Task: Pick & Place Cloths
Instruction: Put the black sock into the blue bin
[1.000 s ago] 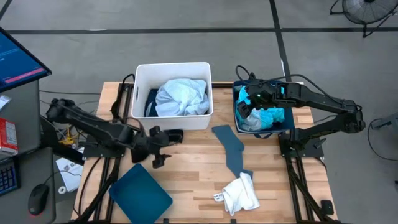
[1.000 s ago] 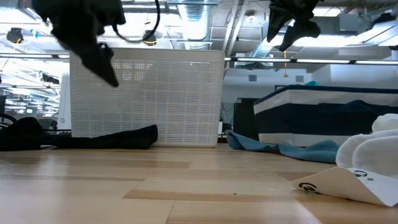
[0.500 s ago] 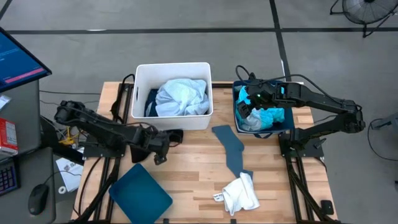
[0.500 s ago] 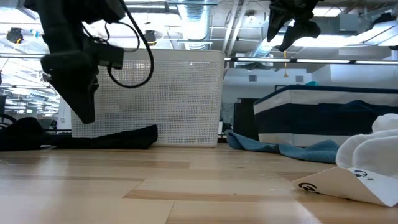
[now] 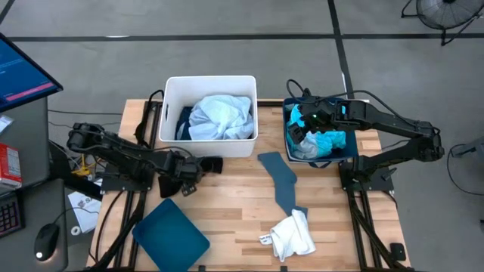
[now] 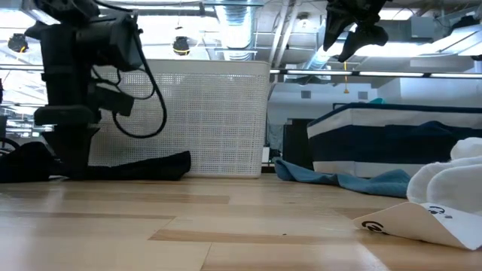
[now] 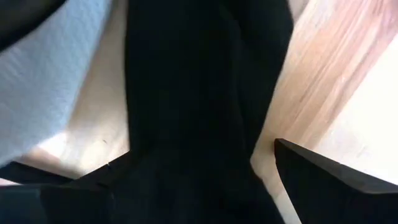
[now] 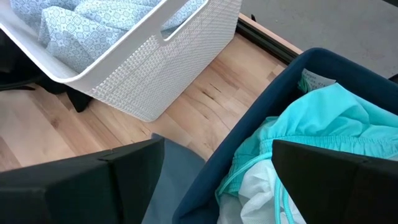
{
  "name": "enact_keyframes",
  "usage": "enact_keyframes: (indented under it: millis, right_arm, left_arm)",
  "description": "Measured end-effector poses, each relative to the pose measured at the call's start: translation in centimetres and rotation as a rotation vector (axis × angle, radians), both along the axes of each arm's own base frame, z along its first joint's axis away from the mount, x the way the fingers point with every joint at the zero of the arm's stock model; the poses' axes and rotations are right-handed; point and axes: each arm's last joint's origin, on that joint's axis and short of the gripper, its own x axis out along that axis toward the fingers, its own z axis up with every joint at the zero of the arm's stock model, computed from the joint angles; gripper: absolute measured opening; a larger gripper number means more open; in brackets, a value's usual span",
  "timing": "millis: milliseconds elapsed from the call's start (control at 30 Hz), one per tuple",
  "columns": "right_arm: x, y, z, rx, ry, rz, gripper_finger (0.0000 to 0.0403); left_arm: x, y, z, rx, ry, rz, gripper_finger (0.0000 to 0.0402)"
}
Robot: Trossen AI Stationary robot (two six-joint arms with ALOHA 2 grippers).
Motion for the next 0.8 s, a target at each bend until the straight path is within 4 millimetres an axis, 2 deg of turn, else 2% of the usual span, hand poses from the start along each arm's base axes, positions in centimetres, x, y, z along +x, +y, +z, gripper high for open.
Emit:
enact_keyframes:
  millis: [100,167,300,467,500,667,800]
  right_arm:
    - [0.0,0.0,0.0,0.0,0.001,0.0,0.0291]
    - [0.0,0.0,0.0,0.0,0.001,0.0,0.0291]
    - [0.0,0.0,0.0,0.0,0.001,0.0,0.0291]
    - [0.0,0.0,0.0,0.0,-0.001,0.0,0.0291]
    - [0.0,0.0,0.0,0.0,-0.001,0.0,0.0291]
    - [0.0,0.0,0.0,0.0,-0.001,0.0,0.0291]
    - [0.0,0.0,0.0,-0.001,-0.001,0.0,0.0291]
  left_arm:
    - [-0.3,-0.1,-0.4,-0.042,0.003,0.007,0.0276]
    - [-0.6,-0.1,-0.7,-0.062,0.008,0.027,0.0244]
    - [-1.0,-0.1,-1.2,-0.081,0.025,0.054,0.0158]
    - [-1.2,0.0,-1.2,-0.084,0.045,0.071,0.0029]
    - [-1.2,0.0,-1.2,-0.091,0.044,0.082,0.0016]
    - [-0.5,-0.2,0.1,-0.124,-0.009,0.094,0.0002]
    - [0.8,-0.3,3.1,-0.133,-0.169,0.086,0.0]
